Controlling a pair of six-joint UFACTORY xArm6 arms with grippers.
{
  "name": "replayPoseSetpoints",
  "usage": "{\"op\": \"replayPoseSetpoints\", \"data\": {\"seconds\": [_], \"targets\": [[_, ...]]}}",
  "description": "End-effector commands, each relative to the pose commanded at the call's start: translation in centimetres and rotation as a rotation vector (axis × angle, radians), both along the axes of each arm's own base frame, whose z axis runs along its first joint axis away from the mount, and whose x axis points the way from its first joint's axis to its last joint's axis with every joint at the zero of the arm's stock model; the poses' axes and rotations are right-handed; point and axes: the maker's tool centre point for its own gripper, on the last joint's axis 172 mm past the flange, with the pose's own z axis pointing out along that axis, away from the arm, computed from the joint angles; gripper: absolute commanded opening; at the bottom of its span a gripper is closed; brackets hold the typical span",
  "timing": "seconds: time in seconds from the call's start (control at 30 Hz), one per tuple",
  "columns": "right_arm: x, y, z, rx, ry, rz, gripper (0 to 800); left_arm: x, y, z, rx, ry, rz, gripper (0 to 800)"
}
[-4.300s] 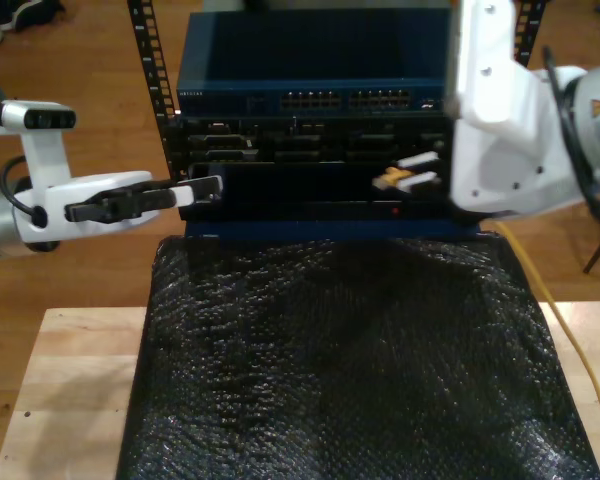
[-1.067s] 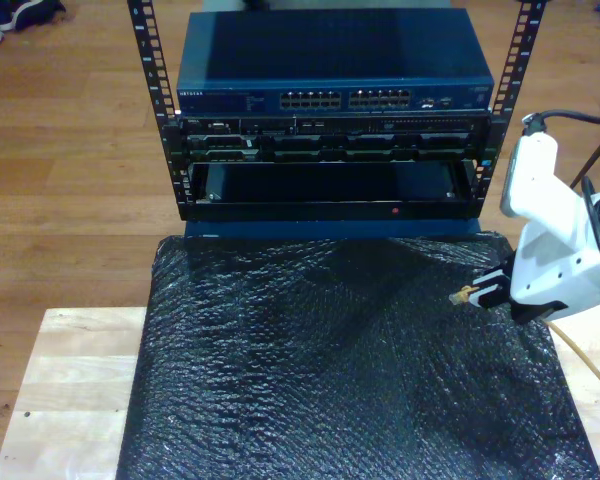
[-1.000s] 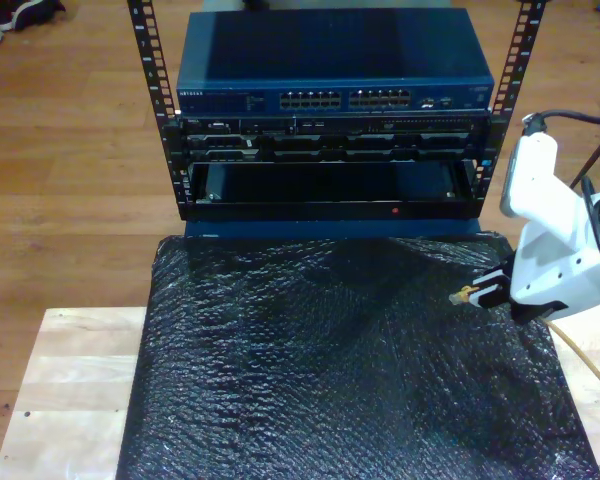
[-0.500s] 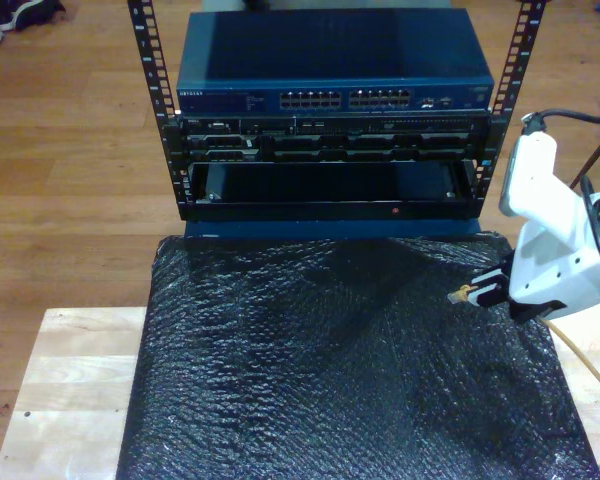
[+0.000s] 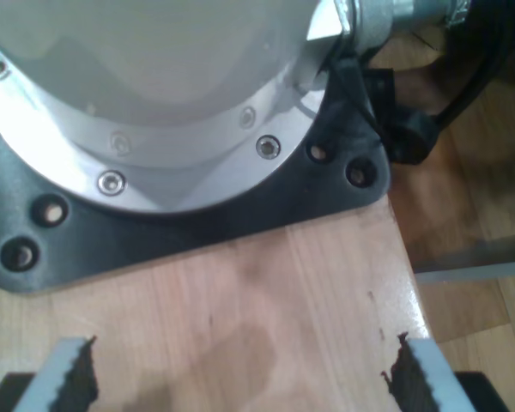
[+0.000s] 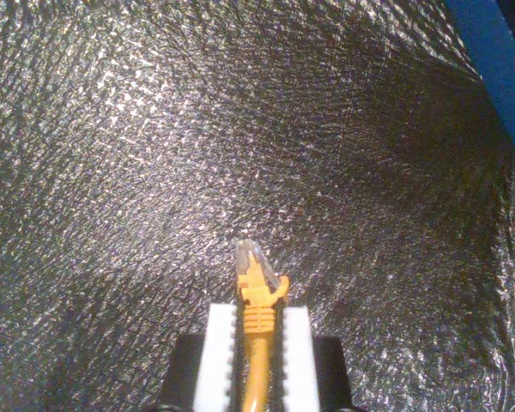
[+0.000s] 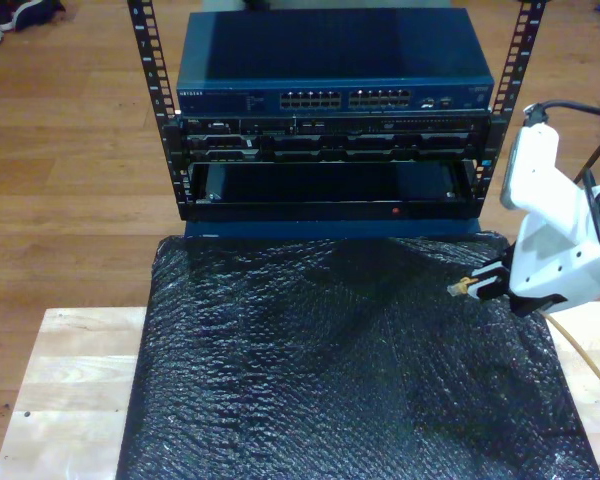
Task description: Grab the cable and plug it in
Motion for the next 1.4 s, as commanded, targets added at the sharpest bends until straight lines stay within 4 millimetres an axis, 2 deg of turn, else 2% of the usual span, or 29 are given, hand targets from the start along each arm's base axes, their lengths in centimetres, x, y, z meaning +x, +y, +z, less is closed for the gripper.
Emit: {"op": "replayPoseSetpoints", "data": {"seconds": [0.2, 0.3, 0.5, 0.73, 0.9, 1.07, 1.3, 1.4], "targets": [[0.7, 0.0, 0.5, -0.008, -0.033, -0.008, 0, 0.0, 0.1, 0.0, 0.001, 0.000, 0.000, 800], [1.0, 0.8, 0.6, -0.019, -0.060, 0.006, 0, 0.0, 0.1, 0.0, 0.001, 0.000, 0.000, 800], [2.1, -0.4, -0.3, -0.082, -0.109, -0.006, 0, 0.0, 0.1, 0.0, 0.001, 0.000, 0.000, 800], [3.1, -0.2, -1.3, -0.121, -0.160, -0.009, 0, 0.0, 0.1, 0.0, 0.001, 0.000, 0.000, 800], [4.9, -0.6, -1.6, -0.171, -0.262, -0.043, 0, 0.0, 0.0, 0.0, 0.000, 0.000, 0.000, 800], [7.3, -0.8, -0.6, -0.229, -0.390, -0.043, 0, 0.0, 0.0, 0.0, 0.000, 0.000, 0.000, 800], [8.6, -0.8, -0.1, -0.246, -0.434, -0.059, 0, 0.0, 0.0, 0.0, 0.000, 0.000, 0.000, 800], [9.6, -1.4, 0.9, -0.259, -0.479, -0.085, 0, 0.0, 0.1, 0.0, 0.001, 0.000, 0.000, 800]]}}
